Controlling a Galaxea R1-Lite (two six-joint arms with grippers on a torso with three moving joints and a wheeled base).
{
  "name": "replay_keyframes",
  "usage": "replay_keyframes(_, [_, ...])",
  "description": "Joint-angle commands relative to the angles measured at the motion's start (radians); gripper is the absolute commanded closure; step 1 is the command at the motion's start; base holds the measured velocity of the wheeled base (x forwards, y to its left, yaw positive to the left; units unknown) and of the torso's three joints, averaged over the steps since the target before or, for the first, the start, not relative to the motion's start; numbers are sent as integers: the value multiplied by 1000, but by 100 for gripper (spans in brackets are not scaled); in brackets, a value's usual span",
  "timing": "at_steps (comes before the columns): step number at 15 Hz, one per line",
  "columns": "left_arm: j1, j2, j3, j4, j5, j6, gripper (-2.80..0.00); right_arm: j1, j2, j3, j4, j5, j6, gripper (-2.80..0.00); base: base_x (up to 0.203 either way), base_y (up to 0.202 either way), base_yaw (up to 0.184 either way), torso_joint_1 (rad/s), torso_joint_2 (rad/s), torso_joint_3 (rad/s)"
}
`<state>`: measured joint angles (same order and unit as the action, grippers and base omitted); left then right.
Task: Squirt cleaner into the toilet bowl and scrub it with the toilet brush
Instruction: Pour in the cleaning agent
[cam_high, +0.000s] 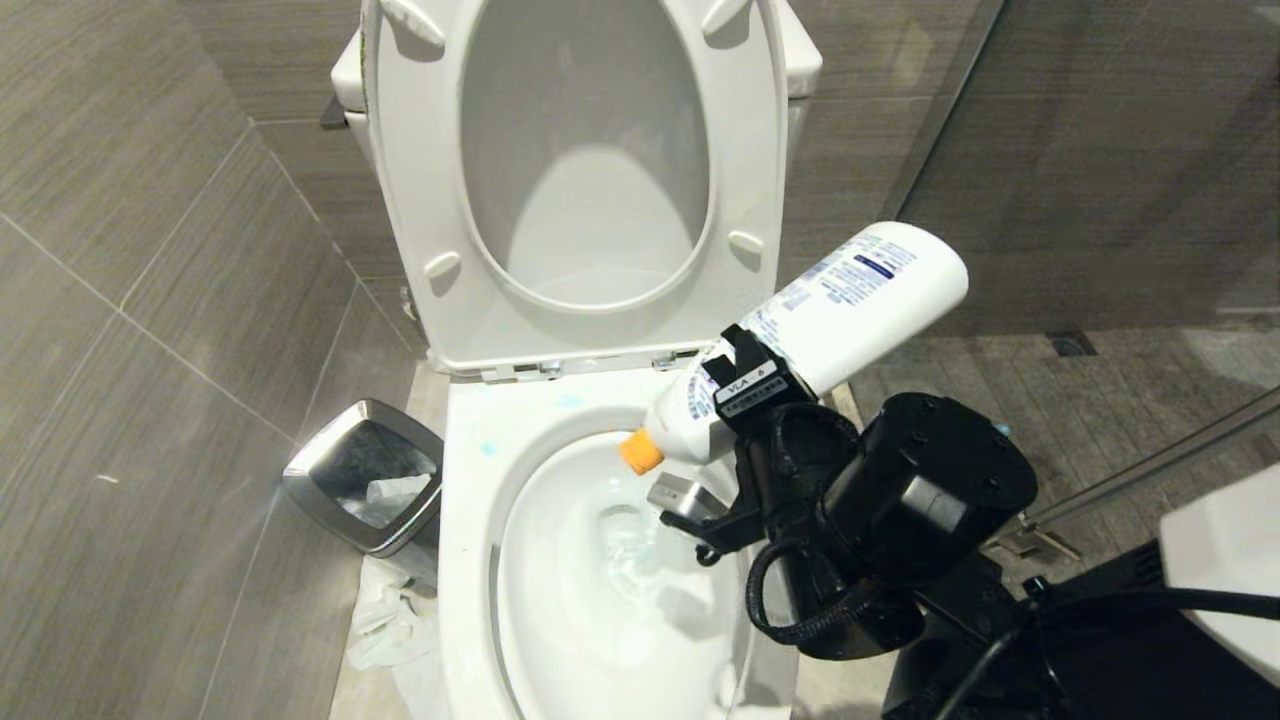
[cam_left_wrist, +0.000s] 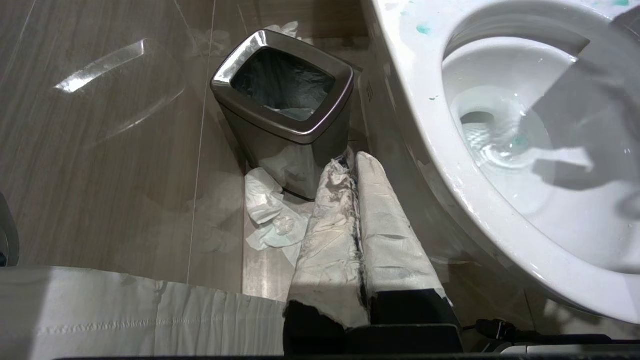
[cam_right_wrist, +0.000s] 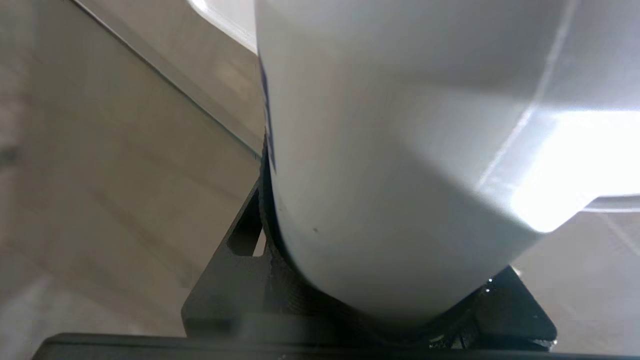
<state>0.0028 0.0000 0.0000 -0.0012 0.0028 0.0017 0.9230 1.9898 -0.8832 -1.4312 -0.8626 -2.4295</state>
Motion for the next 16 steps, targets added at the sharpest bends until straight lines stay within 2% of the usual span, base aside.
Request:
replay_keyframes(1, [0, 2, 0, 0, 0, 0, 0, 0, 65, -25, -93, -6, -128, 0, 0, 0, 0, 0, 0, 0])
replay_keyframes(2, [0, 0, 0, 0, 0, 0, 0, -1, 72, -28, -98, -7, -163, 0, 0, 0, 0, 0, 0, 0])
replay_keyframes(5, [0, 0, 0, 0, 0, 0, 0, -3, 75, -37, -99, -9, -198, 0, 0, 0, 0, 0, 0, 0])
replay_keyframes(16, [0, 0, 0, 0, 0, 0, 0, 0, 80, -65, -99, -12, -194, 0, 0, 0, 0, 0, 0, 0])
